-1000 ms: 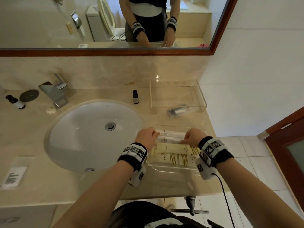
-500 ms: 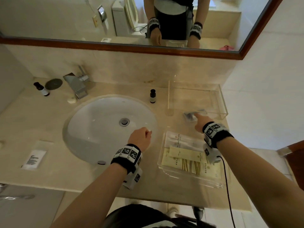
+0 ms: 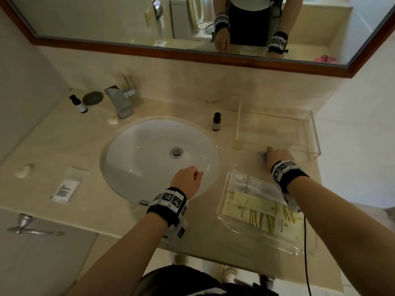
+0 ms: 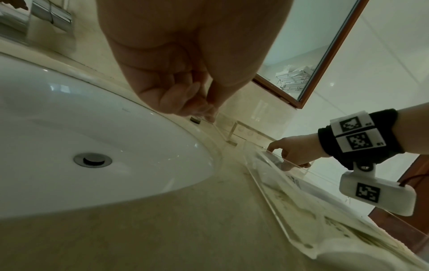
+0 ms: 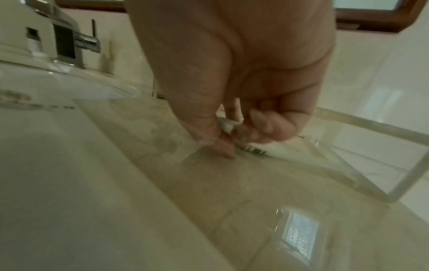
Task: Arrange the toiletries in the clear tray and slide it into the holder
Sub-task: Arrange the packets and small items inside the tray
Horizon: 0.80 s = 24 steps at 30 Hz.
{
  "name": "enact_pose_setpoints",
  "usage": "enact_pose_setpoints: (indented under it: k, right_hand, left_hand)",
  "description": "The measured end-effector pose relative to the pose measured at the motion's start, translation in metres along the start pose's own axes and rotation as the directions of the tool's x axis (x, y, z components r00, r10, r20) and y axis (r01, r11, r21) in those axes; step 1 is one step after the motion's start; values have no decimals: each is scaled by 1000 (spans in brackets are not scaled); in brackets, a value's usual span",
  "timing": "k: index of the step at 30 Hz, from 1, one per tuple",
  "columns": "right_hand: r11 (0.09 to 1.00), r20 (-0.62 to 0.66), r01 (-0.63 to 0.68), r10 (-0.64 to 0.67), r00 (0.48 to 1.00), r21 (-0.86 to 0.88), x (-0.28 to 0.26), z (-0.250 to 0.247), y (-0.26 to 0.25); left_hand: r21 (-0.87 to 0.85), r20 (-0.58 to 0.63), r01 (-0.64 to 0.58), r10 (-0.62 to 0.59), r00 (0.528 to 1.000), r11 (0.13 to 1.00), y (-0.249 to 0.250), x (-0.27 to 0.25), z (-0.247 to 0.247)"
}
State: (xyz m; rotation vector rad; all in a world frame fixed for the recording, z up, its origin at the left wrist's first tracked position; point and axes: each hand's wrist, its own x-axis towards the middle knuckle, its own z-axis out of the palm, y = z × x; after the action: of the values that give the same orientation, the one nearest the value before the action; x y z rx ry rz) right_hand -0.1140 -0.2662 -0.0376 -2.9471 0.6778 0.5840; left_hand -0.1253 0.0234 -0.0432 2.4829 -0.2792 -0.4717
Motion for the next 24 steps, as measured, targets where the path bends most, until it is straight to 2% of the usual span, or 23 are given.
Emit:
enact_pose_setpoints:
  k: [3, 10, 12, 13, 15, 18, 20, 24]
  right_hand:
    - [995, -22, 36, -38, 999, -98, -6, 5, 1]
    - [984, -77, 90, -103, 992, -153, -25, -5, 7]
    - [994, -115, 91, -97, 989, -52, -36, -14, 6]
    - [992, -133, 97, -85, 987, 83, -40, -18, 7]
    - [904, -164, 152, -92, 982, 401, -48, -27, 9]
    - [642, -204, 264, -167, 964, 720, -61, -40, 12]
    - [484, -193, 298, -254, 948, 823, -75, -46, 12]
    - [327, -137, 238, -303, 943, 914, -103, -44, 12]
  left_hand:
    - [-10, 4, -6, 6, 1000, 1000, -1, -2, 1]
    - [-19, 15, -77, 77, 997, 997, 7, -2, -4]
    - [-53, 22, -101, 103, 994, 993, 13, -1, -3]
    - [-71, 24, -115, 116, 993, 991, 17, -1, -2]
    - [-116, 30, -145, 149, 988, 983, 26, -1, 0]
    - [-177, 41, -193, 203, 978, 965, 44, -1, 5]
    - [-217, 32, -230, 242, 970, 949, 56, 0, 9]
    - [-418, 27, -245, 281, 959, 875, 76, 0, 13]
